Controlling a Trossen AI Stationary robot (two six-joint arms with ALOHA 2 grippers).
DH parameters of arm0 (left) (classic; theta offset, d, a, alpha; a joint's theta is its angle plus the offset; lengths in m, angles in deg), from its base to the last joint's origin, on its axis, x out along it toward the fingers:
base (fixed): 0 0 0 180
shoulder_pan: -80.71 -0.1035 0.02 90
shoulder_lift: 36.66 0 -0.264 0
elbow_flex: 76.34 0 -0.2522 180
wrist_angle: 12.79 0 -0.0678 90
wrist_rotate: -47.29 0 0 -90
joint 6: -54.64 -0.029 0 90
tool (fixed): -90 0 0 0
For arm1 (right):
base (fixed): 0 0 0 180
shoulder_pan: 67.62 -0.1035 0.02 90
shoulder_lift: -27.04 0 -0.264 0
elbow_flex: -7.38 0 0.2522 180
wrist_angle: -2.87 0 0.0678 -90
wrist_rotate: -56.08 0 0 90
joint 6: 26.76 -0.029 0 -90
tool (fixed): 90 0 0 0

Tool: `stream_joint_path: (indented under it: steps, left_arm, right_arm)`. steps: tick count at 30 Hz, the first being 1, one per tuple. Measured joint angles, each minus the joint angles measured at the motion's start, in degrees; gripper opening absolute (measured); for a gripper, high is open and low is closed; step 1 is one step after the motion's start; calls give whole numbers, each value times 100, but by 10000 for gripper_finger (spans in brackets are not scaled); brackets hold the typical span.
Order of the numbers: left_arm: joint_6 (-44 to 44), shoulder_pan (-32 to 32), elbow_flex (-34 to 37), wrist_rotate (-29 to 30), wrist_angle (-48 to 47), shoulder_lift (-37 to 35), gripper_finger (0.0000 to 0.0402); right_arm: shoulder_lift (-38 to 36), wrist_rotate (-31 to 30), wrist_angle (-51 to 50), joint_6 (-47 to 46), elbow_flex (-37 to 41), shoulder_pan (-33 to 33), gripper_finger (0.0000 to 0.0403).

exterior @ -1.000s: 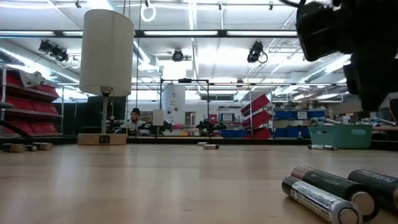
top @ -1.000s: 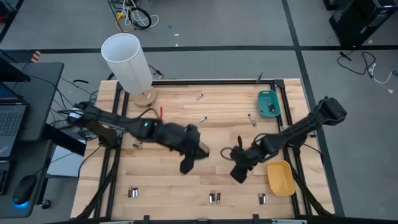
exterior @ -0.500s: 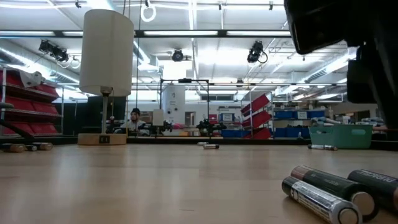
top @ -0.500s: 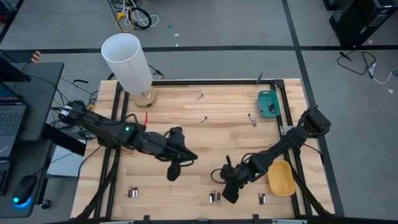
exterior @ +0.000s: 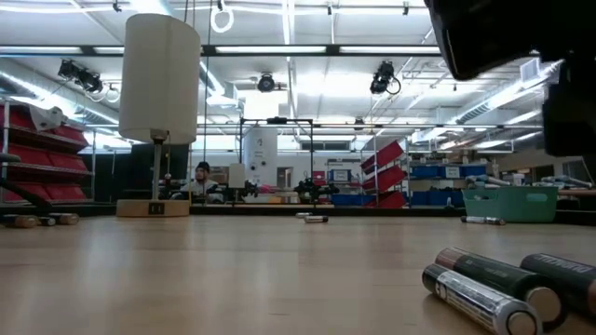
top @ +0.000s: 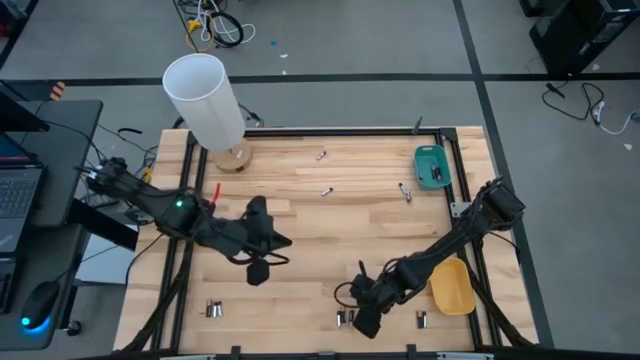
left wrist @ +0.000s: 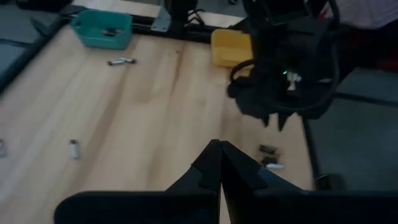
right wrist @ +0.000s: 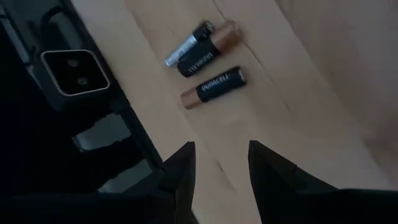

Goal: Sort batteries
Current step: Put the black battery into the blue bin

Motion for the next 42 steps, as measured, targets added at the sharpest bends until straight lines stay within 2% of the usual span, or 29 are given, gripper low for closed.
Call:
stream_joint_path:
  steps: [4,9,18,21,25,28,34,42]
  left_arm:
    - [-67,5,55,117,-327,-61,16]
    - [109,-34,640,111,-296,-406,16]
    - [1531,-148,1844,51,-268,-702,16]
    - [1545,-139,2072,-3,212,-681,16]
    - [1259,-139,2387,-34,997,-679,19]
    - [908,-139,2513,-34,1400,-679,34]
    - [489,-269,2520,-31,1459,-679,94]
    - [299,-451,2520,-32,1438,-635,154]
  right_arm:
    - [12,169,-122,-712,0,-7,134]
    - [-1,548,-412,-1693,0,-7,134]
    - [-1,1461,-1325,-2611,0,-44,134]
    - [-1,1524,-1525,-2696,0,-117,134]
    - [-1,1892,-1903,-2658,2,-155,134]
    - [-1,2130,-2397,-2438,2,-155,134]
    - [-1,2374,-3292,-1946,2,-155,134]
    - [-1,2157,-3004,-1978,4,-197,134]
